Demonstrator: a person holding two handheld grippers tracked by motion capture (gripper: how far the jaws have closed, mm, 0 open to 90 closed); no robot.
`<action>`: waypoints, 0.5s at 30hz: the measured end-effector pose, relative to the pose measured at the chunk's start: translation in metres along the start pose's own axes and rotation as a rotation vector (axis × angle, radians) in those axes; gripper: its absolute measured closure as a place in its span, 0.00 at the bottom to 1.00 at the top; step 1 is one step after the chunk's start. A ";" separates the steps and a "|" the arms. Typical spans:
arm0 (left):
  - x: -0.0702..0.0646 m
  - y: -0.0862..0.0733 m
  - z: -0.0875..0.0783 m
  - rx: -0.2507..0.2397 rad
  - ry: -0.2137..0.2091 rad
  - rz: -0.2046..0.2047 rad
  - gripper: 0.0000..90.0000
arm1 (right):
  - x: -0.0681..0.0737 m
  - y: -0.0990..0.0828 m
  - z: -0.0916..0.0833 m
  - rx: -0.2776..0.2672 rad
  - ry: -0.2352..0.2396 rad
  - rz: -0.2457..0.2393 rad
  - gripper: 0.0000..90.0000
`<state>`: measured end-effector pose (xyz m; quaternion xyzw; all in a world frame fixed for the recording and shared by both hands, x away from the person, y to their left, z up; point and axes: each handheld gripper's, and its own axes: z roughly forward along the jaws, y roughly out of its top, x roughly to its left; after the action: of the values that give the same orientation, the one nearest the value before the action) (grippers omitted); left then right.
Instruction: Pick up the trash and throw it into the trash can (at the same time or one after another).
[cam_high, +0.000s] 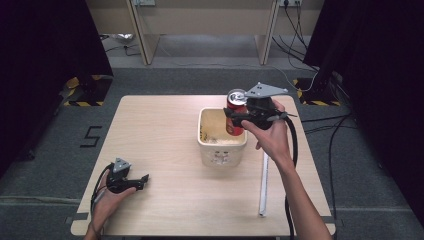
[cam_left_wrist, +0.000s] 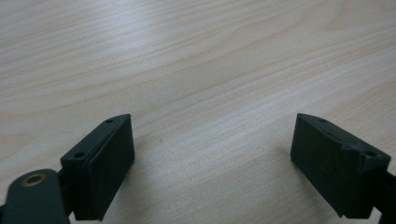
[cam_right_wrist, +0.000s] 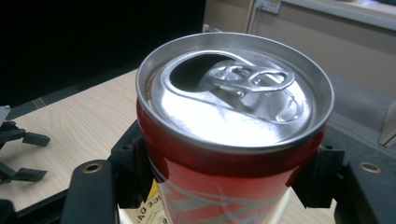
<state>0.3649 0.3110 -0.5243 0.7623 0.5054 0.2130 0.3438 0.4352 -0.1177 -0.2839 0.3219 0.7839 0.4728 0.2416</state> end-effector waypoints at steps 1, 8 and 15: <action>0.000 0.000 0.000 0.000 0.000 0.000 0.14 | 0.001 0.000 0.005 0.007 0.007 0.001 0.38; 0.000 0.000 0.000 0.000 0.000 -0.001 0.14 | 0.003 -0.003 0.029 0.044 0.013 -0.011 0.38; 0.000 0.000 0.000 0.000 0.000 -0.001 0.14 | -0.002 -0.011 0.047 0.060 0.023 0.009 0.37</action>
<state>0.3649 0.3110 -0.5243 0.7620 0.5056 0.2129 0.3441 0.4660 -0.0956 -0.3138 0.3268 0.7990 0.4540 0.2206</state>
